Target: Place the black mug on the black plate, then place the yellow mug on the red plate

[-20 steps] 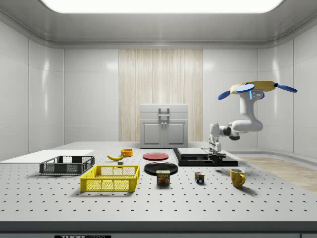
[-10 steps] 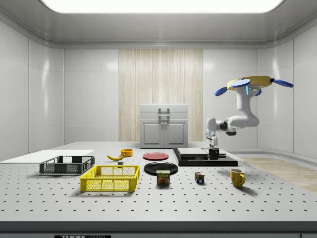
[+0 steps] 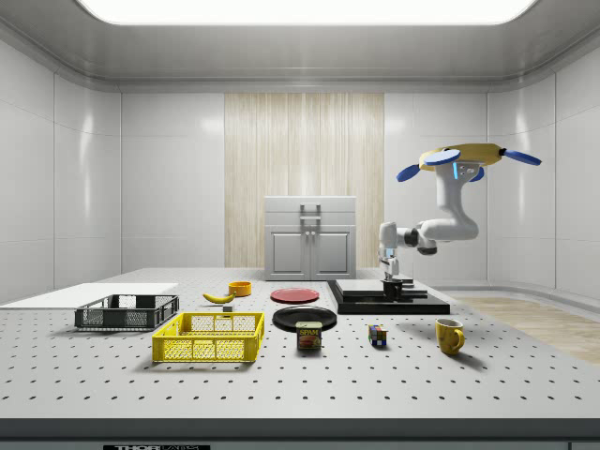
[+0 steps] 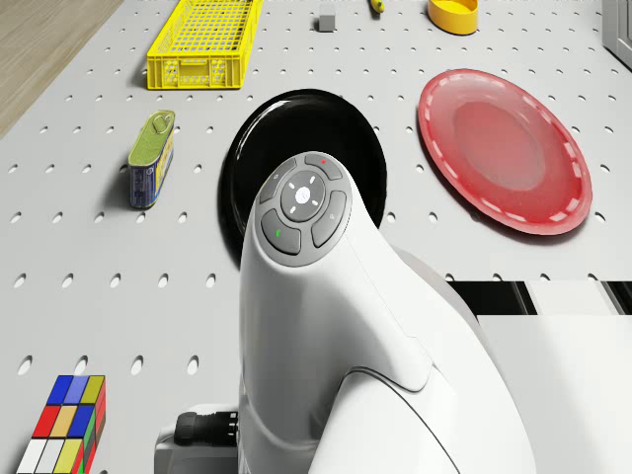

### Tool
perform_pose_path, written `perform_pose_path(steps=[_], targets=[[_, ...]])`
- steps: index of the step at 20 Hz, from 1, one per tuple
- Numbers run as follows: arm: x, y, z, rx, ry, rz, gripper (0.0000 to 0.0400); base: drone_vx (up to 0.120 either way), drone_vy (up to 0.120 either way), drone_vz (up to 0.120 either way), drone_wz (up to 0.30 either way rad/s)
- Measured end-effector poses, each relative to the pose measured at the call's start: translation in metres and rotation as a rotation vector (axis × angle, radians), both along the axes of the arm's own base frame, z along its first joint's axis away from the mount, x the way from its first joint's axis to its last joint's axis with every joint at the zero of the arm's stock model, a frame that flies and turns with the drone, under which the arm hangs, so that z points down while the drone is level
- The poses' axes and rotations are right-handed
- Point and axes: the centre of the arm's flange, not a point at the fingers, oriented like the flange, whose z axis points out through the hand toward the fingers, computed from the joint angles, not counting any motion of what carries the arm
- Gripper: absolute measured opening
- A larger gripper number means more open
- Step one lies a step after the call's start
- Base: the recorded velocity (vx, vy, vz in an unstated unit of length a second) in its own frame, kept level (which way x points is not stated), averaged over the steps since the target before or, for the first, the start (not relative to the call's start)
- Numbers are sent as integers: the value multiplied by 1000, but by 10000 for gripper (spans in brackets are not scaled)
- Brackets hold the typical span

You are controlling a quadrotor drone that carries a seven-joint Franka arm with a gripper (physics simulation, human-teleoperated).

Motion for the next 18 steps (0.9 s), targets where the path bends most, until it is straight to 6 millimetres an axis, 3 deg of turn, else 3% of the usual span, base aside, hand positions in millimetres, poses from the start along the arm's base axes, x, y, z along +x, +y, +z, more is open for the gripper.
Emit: perform_pose_path(steps=[16, 18], targets=[[0, 0, 0, 0, 0, 0, 110, 120, 0, 0, 0], [0, 0, 0, 0, 0, 0, 110, 120, -120, 0, 0]])
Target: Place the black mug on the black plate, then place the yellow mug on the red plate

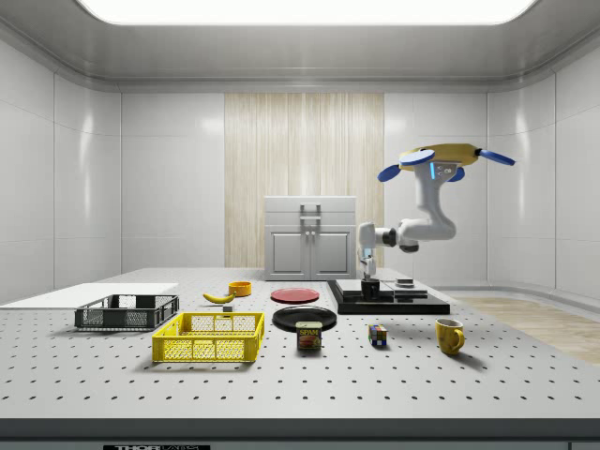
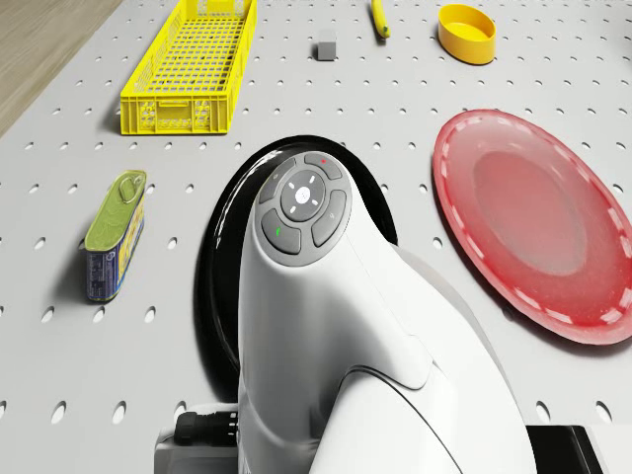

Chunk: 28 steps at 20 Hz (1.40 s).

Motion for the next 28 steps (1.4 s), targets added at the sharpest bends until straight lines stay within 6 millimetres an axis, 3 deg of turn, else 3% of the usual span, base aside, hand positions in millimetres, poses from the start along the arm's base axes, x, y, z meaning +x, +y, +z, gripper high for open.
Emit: perform_pose_path(steps=[28], targets=[[0, 0, 0, 0, 0, 0, 110, 120, -6, 0, 0]])
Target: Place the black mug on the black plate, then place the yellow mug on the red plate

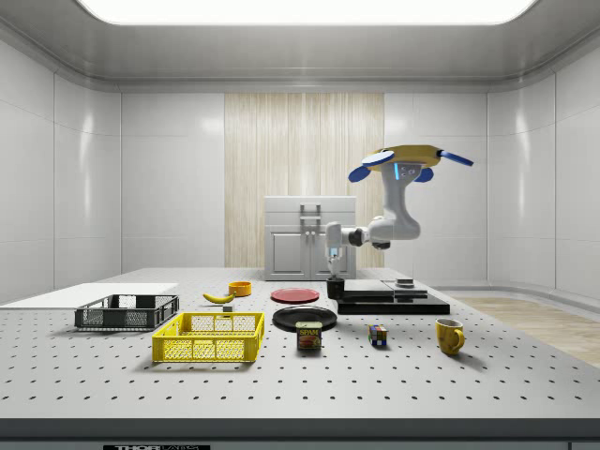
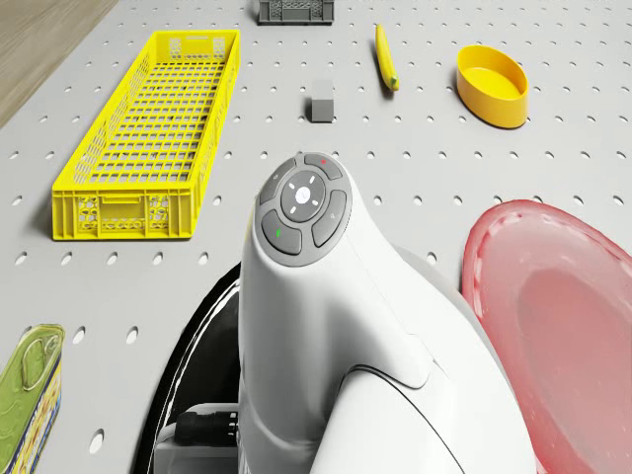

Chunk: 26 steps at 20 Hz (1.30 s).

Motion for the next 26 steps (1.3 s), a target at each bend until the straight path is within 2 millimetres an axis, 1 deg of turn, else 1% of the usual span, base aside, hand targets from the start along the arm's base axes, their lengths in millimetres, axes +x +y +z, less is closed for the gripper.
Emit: perform_pose_path(steps=[9, 13, 24, 26], targets=[[0, 0, 0, 0, 0, 0, 110, 120, 0, 0, 0], [0, 0, 0, 0, 0, 0, 110, 120, -80, 0, 0], [0, 0, 0, 0, 0, 0, 110, 120, 0, 0, 0], [0, 0, 2, 0, 0, 0, 110, 20, 0, 0, 0]])
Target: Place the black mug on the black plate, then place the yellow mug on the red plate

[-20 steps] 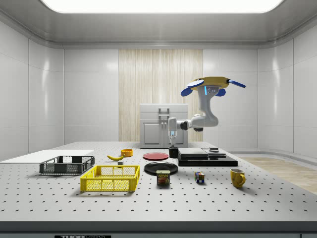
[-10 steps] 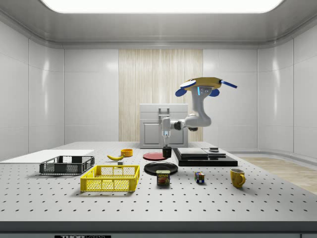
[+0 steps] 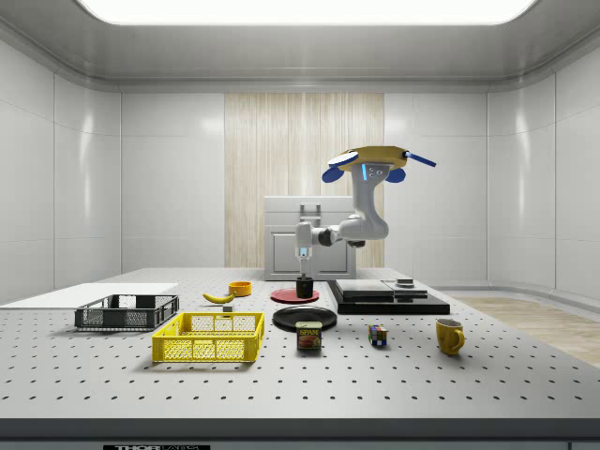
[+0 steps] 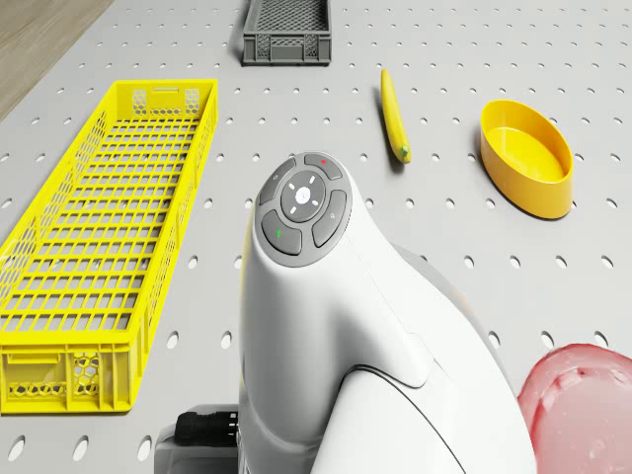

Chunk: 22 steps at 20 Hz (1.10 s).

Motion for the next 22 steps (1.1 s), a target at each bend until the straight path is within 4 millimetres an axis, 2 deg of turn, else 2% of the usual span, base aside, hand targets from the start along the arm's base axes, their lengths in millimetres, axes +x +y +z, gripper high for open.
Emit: perform_pose_path(steps=[22], targets=[[0, 0, 78, 0, 0, 0, 110, 0, 0, 0, 0]])
